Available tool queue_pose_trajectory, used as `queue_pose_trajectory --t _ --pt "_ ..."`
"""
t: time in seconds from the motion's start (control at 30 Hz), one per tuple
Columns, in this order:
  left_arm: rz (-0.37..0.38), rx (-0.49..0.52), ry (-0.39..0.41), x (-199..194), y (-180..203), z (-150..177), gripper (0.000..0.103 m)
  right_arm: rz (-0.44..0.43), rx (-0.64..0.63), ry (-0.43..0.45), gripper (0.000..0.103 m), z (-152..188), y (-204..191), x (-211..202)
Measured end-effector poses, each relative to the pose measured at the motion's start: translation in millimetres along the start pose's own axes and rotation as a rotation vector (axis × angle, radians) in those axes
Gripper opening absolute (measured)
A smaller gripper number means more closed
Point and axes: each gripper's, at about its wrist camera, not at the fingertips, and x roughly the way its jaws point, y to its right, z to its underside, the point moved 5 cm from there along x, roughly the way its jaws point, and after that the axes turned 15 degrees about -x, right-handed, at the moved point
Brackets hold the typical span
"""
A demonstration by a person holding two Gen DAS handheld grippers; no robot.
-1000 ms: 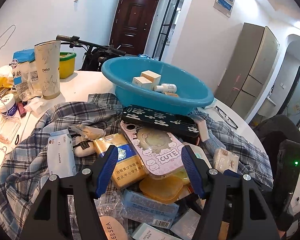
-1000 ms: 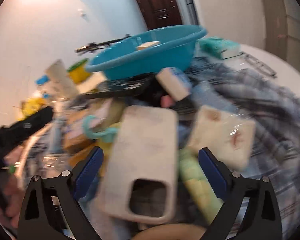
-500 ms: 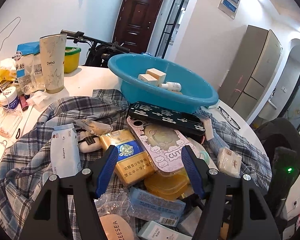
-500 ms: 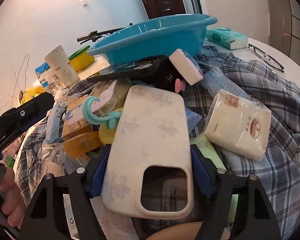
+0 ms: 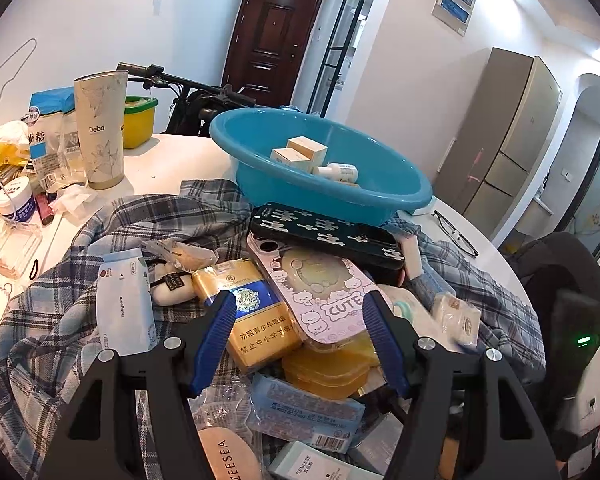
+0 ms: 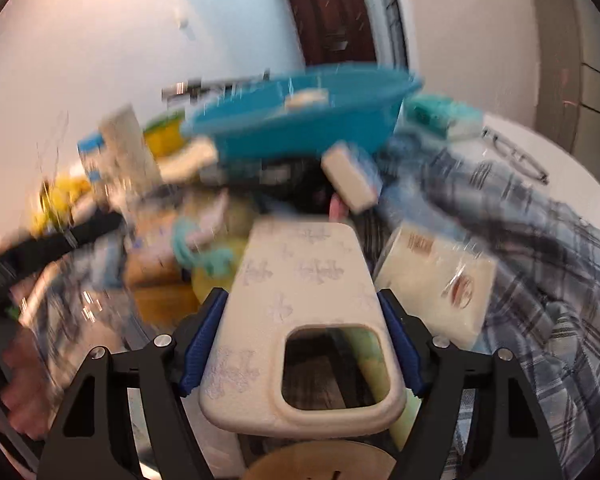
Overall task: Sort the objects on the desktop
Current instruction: 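Lift the white phone case with the right gripper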
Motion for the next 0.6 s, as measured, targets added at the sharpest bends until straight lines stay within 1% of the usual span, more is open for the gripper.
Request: queue_pose_trajectory --t 0.03,0.07,0.1,0.2,0.27,0.3,0.5,0.6 --pt "-0.001 0.001 0.001 -0.1 0.3 0.1 0.068 0.007 -0.005 -0.010 0.074 2.7 -0.1 2.9" --pt "-0.002 0.002 0.001 0.1 -0.2 0.1 0.068 0.044 -0.028 0.005 0.074 2.1 -1.3 1.5" --pt "-0.001 0.001 -0.001 0.4 -0.5 -0.1 0.068 0.056 -0.045 -0.017 0.074 2.7 -2.9 4.1" --pt "0.001 -0.002 -0.007 0.9 0.0 0.4 0.068 0.071 -0.078 -0.026 0.074 1.9 -7.0 8.3" --pt "0.001 0.000 -0.009 1.4 1.2 1.0 0.068 0.061 -0.065 -0.021 0.074 1.0 -6.4 10.4" --pt "0.001 0.002 -0.010 1.4 2.0 1.6 0.068 0.053 -0.052 -0.014 0.071 0.5 -5.1 9.6" --pt "-0.002 0.002 -0.010 1.6 3.4 3.1 0.068 -0.053 0.056 0.048 0.068 0.8 9.3 -1.6" --pt "-0.003 0.001 -0.010 2.5 3.0 2.7 0.068 -0.034 0.046 0.087 0.068 -2.4 9.4 -11.9"
